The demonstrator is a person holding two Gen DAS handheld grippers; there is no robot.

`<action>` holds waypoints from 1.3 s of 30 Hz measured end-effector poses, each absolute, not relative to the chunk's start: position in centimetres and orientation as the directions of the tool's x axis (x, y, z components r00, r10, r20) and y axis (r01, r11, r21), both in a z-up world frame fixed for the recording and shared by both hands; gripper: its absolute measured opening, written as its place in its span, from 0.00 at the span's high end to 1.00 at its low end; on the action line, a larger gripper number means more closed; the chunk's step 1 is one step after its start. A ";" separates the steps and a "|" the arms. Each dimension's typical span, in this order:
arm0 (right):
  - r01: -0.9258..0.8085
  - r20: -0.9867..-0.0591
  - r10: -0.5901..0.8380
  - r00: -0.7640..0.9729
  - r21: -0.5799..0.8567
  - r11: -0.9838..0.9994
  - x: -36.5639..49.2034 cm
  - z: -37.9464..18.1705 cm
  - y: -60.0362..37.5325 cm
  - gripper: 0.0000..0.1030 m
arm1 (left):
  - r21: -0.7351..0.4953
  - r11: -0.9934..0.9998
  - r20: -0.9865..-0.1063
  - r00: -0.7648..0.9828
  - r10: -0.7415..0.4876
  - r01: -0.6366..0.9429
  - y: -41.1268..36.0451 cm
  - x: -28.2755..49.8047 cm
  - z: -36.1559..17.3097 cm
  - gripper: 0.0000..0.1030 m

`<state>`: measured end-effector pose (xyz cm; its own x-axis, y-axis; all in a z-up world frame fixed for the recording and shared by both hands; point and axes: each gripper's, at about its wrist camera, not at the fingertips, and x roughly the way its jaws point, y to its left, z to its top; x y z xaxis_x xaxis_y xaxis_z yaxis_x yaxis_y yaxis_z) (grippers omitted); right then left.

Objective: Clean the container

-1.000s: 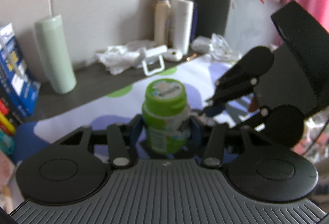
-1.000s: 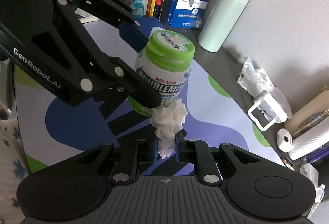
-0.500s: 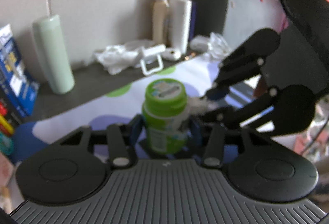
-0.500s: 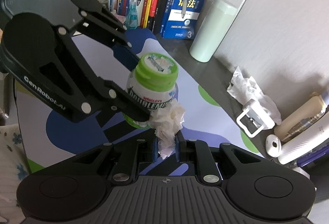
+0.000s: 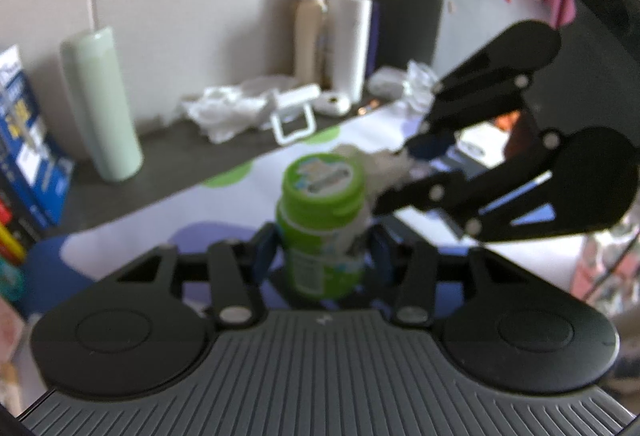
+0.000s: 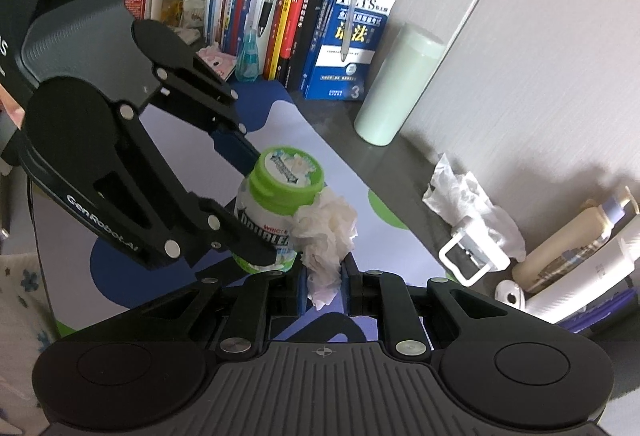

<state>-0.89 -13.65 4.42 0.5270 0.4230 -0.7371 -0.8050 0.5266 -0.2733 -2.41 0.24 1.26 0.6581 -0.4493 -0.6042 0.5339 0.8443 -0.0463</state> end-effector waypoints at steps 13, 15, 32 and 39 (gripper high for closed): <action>-0.808 -0.744 0.417 0.523 -0.276 0.521 -1.1 4.0 -13.4 0.85 | -0.052 0.847 -0.593 0.666 -0.453 0.530 0.5 -2.4 1.4 0.54; -0.810 -0.748 0.415 0.517 -0.272 0.519 -1.1 3.7 -13.3 0.85 | -0.054 0.848 -0.590 0.668 -0.453 0.527 0.6 -2.4 1.5 0.54; -0.824 -0.779 0.401 0.482 -0.246 0.510 -1.2 2.0 -13.1 0.85 | -0.073 0.848 -0.573 0.674 -0.466 0.524 1.3 -2.4 1.9 0.54; -0.828 -0.787 0.397 0.472 -0.241 0.506 -1.0 1.7 -13.0 0.85 | -0.077 0.848 -0.574 0.672 -0.468 0.524 1.3 -2.2 1.8 0.54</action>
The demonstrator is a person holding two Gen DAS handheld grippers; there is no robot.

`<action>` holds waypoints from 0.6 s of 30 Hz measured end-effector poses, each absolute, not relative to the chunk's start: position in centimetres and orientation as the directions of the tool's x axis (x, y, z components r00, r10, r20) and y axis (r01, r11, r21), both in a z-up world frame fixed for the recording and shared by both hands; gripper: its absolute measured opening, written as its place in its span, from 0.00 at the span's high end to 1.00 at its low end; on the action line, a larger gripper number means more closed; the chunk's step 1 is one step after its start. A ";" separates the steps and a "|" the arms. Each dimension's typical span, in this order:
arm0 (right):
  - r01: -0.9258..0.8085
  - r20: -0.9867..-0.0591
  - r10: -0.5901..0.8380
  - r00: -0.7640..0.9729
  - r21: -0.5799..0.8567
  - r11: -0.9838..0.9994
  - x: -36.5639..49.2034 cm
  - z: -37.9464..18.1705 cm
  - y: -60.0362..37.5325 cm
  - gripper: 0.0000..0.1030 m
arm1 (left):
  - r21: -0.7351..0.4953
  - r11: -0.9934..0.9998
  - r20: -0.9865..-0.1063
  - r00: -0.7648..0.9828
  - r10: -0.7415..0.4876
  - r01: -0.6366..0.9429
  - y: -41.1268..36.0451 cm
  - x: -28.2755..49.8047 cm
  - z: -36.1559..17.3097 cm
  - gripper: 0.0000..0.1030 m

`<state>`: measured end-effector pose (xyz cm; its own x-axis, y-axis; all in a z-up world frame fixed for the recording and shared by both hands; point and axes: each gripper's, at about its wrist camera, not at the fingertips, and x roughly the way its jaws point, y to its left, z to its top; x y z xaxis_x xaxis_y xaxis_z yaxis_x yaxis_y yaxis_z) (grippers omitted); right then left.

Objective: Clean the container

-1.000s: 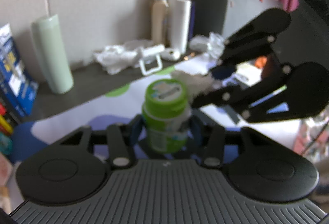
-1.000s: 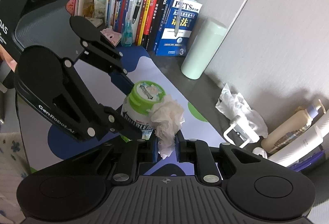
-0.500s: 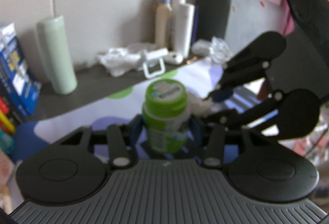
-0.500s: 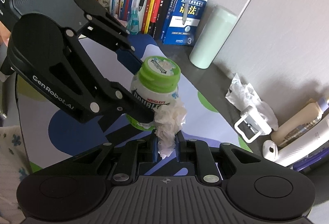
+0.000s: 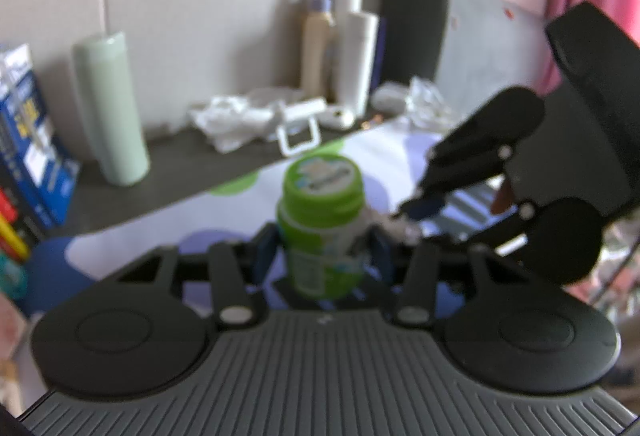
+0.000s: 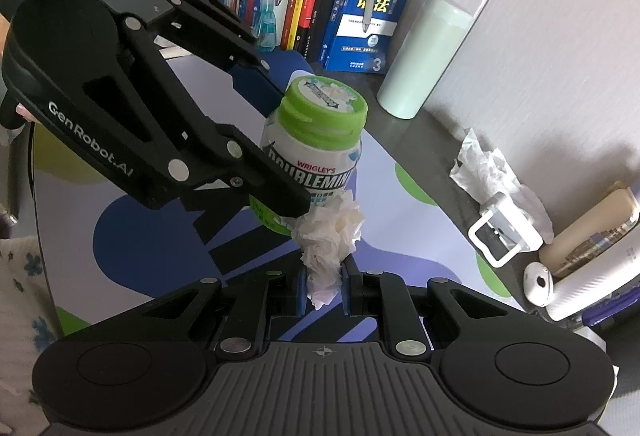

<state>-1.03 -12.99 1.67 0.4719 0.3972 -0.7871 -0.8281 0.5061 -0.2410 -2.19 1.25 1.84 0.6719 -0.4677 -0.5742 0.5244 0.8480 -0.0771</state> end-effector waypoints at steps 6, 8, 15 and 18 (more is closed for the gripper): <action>-0.826 -0.780 0.405 0.478 -0.243 0.509 -0.9 2.2 -13.2 0.85 | -0.073 0.845 -0.578 0.667 -0.469 0.530 1.2 -2.2 1.7 0.54; -0.825 -0.776 0.407 0.482 -0.246 0.509 -0.9 2.5 -13.2 0.85 | -0.072 0.843 -0.581 0.665 -0.470 0.533 1.2 -2.2 1.7 0.54; -0.819 -0.761 0.417 0.498 -0.254 0.515 -0.9 3.4 -13.4 0.85 | -0.063 0.843 -0.588 0.663 -0.464 0.535 1.0 -2.3 1.5 0.54; -0.818 -0.754 0.422 0.504 -0.258 0.515 -1.0 3.7 -13.4 0.85 | -0.059 0.842 -0.592 0.661 -0.461 0.536 0.9 -2.3 1.4 0.54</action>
<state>-0.95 -13.42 3.72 0.5035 0.4223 -0.7538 -0.8177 0.5147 -0.2578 -2.31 0.93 1.45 0.6610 -0.4613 -0.5918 0.5356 0.8425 -0.0585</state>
